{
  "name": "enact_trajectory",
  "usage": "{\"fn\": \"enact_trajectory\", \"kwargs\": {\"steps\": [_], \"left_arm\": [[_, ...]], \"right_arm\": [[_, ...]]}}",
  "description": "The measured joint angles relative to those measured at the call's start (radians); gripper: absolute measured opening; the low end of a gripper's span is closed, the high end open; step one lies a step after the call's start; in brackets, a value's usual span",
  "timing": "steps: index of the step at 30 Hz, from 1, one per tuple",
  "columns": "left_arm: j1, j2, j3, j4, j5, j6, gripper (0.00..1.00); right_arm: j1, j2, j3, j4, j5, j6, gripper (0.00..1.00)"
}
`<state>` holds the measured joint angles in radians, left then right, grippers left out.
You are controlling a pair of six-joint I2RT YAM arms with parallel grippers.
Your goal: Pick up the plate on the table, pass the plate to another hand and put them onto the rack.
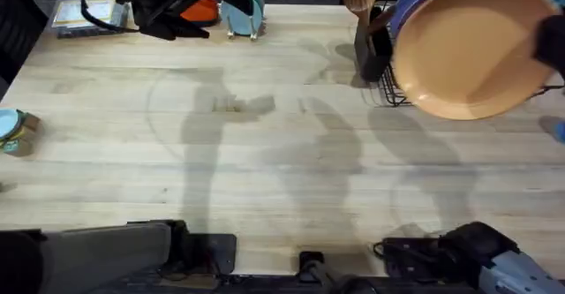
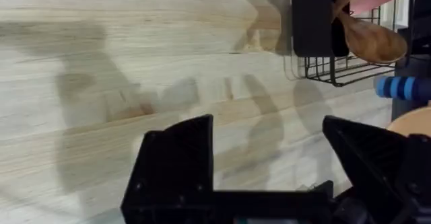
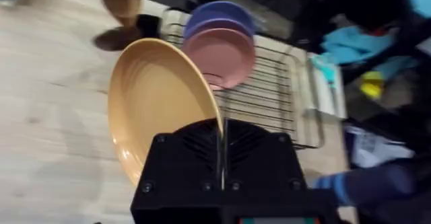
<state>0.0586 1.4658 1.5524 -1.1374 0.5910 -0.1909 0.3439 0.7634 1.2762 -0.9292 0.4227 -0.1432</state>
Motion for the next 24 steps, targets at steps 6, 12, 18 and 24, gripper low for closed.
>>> {"fn": "enact_trajectory", "kwargs": {"steps": [6, 12, 18, 24], "left_arm": [[0.000, 0.000, 0.000, 0.000, -0.005, 0.000, 0.995], [0.000, 0.000, 0.000, 0.000, -0.007, 0.000, 0.995], [0.000, 0.000, 0.000, 0.000, -0.008, 0.000, 0.995], [0.000, 0.000, 0.000, 0.000, -0.008, 0.000, 0.995]], "right_arm": [[-0.017, -0.017, 0.000, -0.001, 0.121, -0.076, 0.031], [-0.153, -0.015, 0.000, 0.024, 0.164, -0.151, 0.031], [-0.316, 0.039, 0.000, 0.124, 0.114, -0.231, 0.031], [-0.531, 0.180, 0.000, 0.237, -0.069, -0.258, 0.031]]}}
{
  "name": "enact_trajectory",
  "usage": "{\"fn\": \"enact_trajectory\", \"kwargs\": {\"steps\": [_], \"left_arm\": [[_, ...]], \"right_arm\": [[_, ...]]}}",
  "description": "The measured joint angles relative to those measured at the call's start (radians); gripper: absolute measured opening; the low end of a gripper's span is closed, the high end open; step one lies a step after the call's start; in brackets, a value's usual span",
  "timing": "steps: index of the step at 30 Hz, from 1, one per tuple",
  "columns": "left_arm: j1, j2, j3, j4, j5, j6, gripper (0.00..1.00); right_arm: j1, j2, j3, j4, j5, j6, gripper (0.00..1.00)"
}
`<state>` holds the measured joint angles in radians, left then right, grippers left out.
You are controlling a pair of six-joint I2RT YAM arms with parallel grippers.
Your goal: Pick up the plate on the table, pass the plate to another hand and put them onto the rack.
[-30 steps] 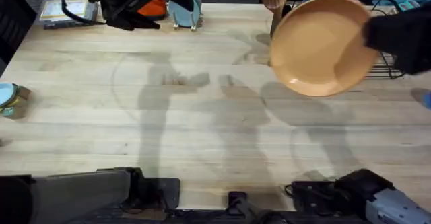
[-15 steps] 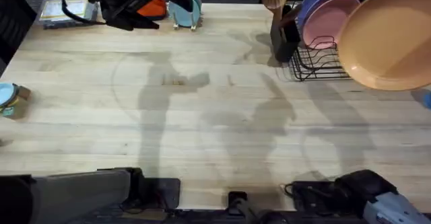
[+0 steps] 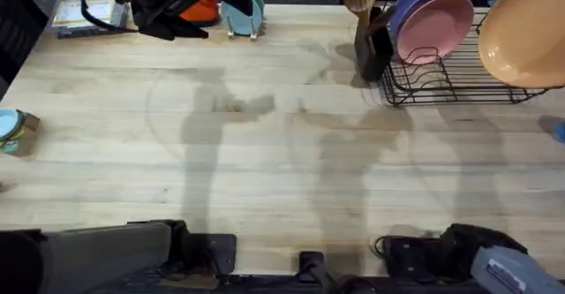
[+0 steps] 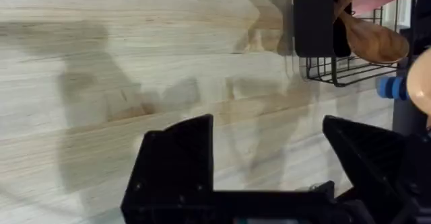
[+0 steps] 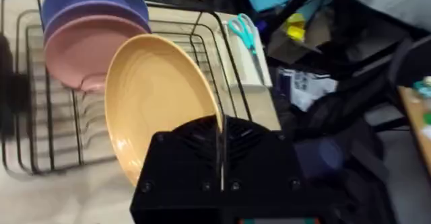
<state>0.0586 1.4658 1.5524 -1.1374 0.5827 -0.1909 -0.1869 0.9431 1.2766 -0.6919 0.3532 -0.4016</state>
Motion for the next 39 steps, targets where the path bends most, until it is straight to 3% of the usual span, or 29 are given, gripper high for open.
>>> {"fn": "enact_trajectory", "kwargs": {"steps": [5, 12, 19, 33, 39], "left_arm": [[0.000, 0.000, 0.000, 0.000, 0.000, 0.000, 0.995], [0.000, 0.000, 0.000, -0.004, 0.000, 0.000, 0.995], [0.000, 0.000, 0.000, -0.004, 0.000, 0.000, 0.995], [0.000, 0.000, 0.000, -0.004, 0.000, 0.000, 0.994], [0.000, 0.000, 0.000, -0.004, 0.000, 0.000, 0.995]], "right_arm": [[-0.130, 0.136, 0.000, 0.133, -0.157, -0.008, 0.031], [-0.215, 0.290, 0.000, 0.260, -0.296, -0.078, 0.031], [-0.223, 0.445, 0.000, 0.408, -0.375, -0.271, 0.031], [-0.223, 0.486, 0.000, 0.466, -0.747, -0.676, 0.031], [-0.228, 0.543, 0.000, 0.539, -0.887, -0.752, 0.031]]}}
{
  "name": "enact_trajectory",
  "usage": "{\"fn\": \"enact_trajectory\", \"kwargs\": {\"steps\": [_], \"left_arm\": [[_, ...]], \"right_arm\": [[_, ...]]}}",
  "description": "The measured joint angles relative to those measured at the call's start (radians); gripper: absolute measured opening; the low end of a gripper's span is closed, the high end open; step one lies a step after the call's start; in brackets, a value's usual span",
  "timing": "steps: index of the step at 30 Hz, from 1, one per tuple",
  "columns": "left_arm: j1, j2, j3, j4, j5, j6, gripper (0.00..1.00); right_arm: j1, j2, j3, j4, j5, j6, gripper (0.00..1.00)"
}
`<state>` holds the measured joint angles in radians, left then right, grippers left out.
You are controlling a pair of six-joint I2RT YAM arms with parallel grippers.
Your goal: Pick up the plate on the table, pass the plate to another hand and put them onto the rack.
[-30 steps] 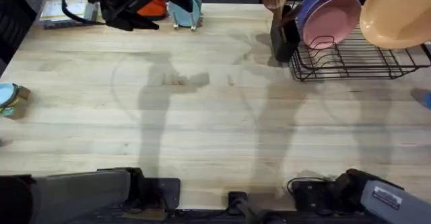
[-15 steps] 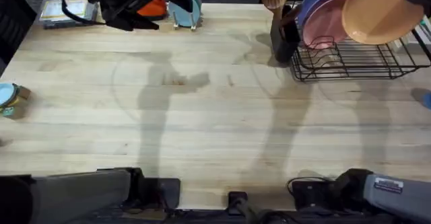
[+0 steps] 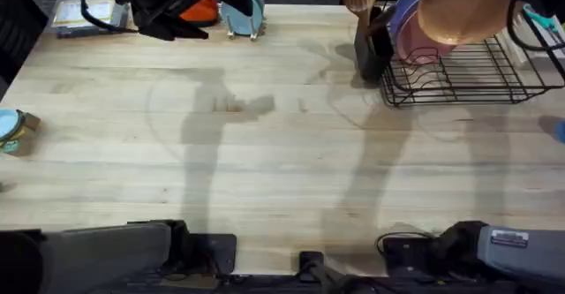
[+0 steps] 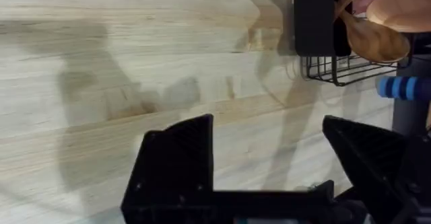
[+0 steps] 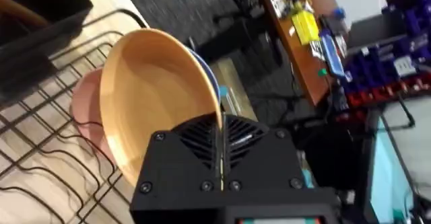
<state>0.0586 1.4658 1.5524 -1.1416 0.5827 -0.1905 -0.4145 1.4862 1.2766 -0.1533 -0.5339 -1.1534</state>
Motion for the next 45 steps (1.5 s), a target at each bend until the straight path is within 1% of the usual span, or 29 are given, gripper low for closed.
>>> {"fn": "enact_trajectory", "kwargs": {"steps": [5, 13, 18, 28, 34, 36, 45], "left_arm": [[0.000, 0.000, 0.000, 0.000, 0.000, 0.000, 0.995], [0.000, 0.000, 0.000, -0.026, -0.005, 0.000, 0.995], [0.000, 0.000, 0.000, -0.026, -0.012, 0.000, 0.995], [0.000, 0.000, 0.000, -0.026, -0.016, 0.000, 0.995], [0.000, 0.000, 0.000, -0.026, -0.023, 0.000, 0.995], [0.000, 0.000, 0.000, -0.026, -0.023, 0.000, 0.995], [0.000, 0.000, 0.000, -0.026, -0.026, 0.000, 0.995]], "right_arm": [[-0.022, 0.045, 0.000, 0.041, -0.103, -0.017, 0.032], [-0.065, 0.084, 0.000, 0.044, -0.241, -0.076, 0.031], [-0.082, 0.108, 0.000, 0.045, -0.294, -0.108, 0.031], [-0.114, 0.201, 0.000, 0.041, -0.319, -0.150, 0.031], [-0.117, 0.207, 0.001, 0.022, -0.327, -0.157, 0.031], [-0.117, 0.211, 0.002, -0.046, -0.319, -0.157, 0.031], [-0.119, 0.239, 0.002, -0.067, -0.293, -0.157, 0.031]]}}
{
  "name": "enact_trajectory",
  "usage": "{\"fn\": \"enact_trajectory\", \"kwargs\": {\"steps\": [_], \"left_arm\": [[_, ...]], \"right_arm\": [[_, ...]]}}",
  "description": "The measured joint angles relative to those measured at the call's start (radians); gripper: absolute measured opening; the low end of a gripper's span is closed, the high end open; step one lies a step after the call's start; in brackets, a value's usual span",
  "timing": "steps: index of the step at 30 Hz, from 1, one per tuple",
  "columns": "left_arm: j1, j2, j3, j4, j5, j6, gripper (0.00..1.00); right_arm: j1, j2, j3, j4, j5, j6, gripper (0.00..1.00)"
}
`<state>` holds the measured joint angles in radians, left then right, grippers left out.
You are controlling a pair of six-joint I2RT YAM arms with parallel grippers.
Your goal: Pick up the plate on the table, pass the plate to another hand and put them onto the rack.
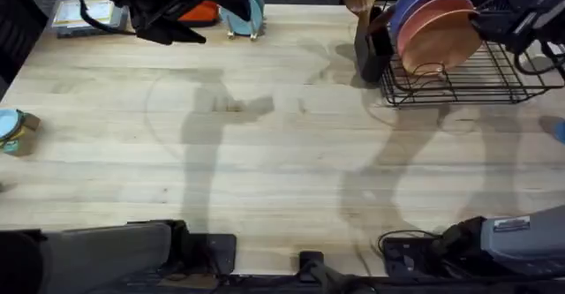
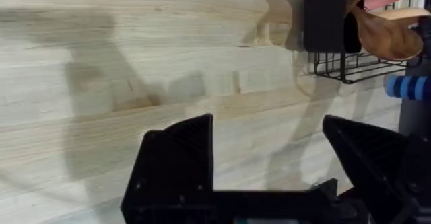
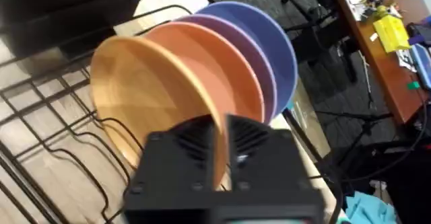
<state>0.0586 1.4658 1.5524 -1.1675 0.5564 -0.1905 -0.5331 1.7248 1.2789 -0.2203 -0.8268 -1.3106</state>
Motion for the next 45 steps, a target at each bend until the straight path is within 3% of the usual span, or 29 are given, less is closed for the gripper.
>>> {"fn": "enact_trajectory", "kwargs": {"steps": [2, 3, 8, 9, 10, 16, 17, 26, 31, 39, 45], "left_arm": [[0.000, 0.000, 0.000, 0.000, 0.000, 0.000, 0.994], [0.000, 0.000, 0.000, 0.000, 0.000, 0.000, 0.995], [0.000, 0.000, 0.000, 0.000, 0.000, 0.000, 0.995], [0.000, 0.000, 0.000, 0.000, 0.000, 0.000, 0.995], [0.000, 0.000, 0.000, 0.000, 0.000, 0.000, 0.995], [0.000, 0.000, 0.000, 0.000, 0.000, 0.000, 0.995], [0.000, 0.000, 0.000, 0.000, 0.000, 0.000, 0.995], [0.000, 0.000, 0.000, 0.000, -0.023, 0.000, 0.994], [0.000, 0.000, 0.000, 0.004, -0.113, 0.000, 0.995], [0.000, 0.000, 0.000, 0.009, -0.198, 0.001, 0.995], [0.000, 0.000, 0.000, 0.009, -0.238, 0.065, 0.995]], "right_arm": [[0.000, 0.009, 0.001, -0.001, 0.000, 0.002, 0.057], [0.000, 0.014, 0.001, -0.002, 0.002, 0.000, 0.143], [0.000, 0.039, 0.001, -0.024, 0.022, 0.001, 0.867], [0.000, 0.040, 0.001, -0.025, 0.023, -0.002, 0.965], [0.000, 0.040, 0.001, -0.028, 0.024, -0.002, 0.988], [0.000, 0.040, 0.001, -0.044, 0.026, 0.028, 0.996], [0.000, -0.006, 0.001, -0.048, 0.027, 0.241, 0.996], [0.000, -0.164, 0.001, -0.092, 0.027, 0.520, 0.996], [0.004, -0.315, 0.001, -0.327, 0.065, 0.641, 0.996], [0.079, -0.519, 0.001, -0.585, 0.256, 0.769, 0.996], [0.133, -0.607, 0.001, -0.703, 0.314, 0.947, 0.996]]}}
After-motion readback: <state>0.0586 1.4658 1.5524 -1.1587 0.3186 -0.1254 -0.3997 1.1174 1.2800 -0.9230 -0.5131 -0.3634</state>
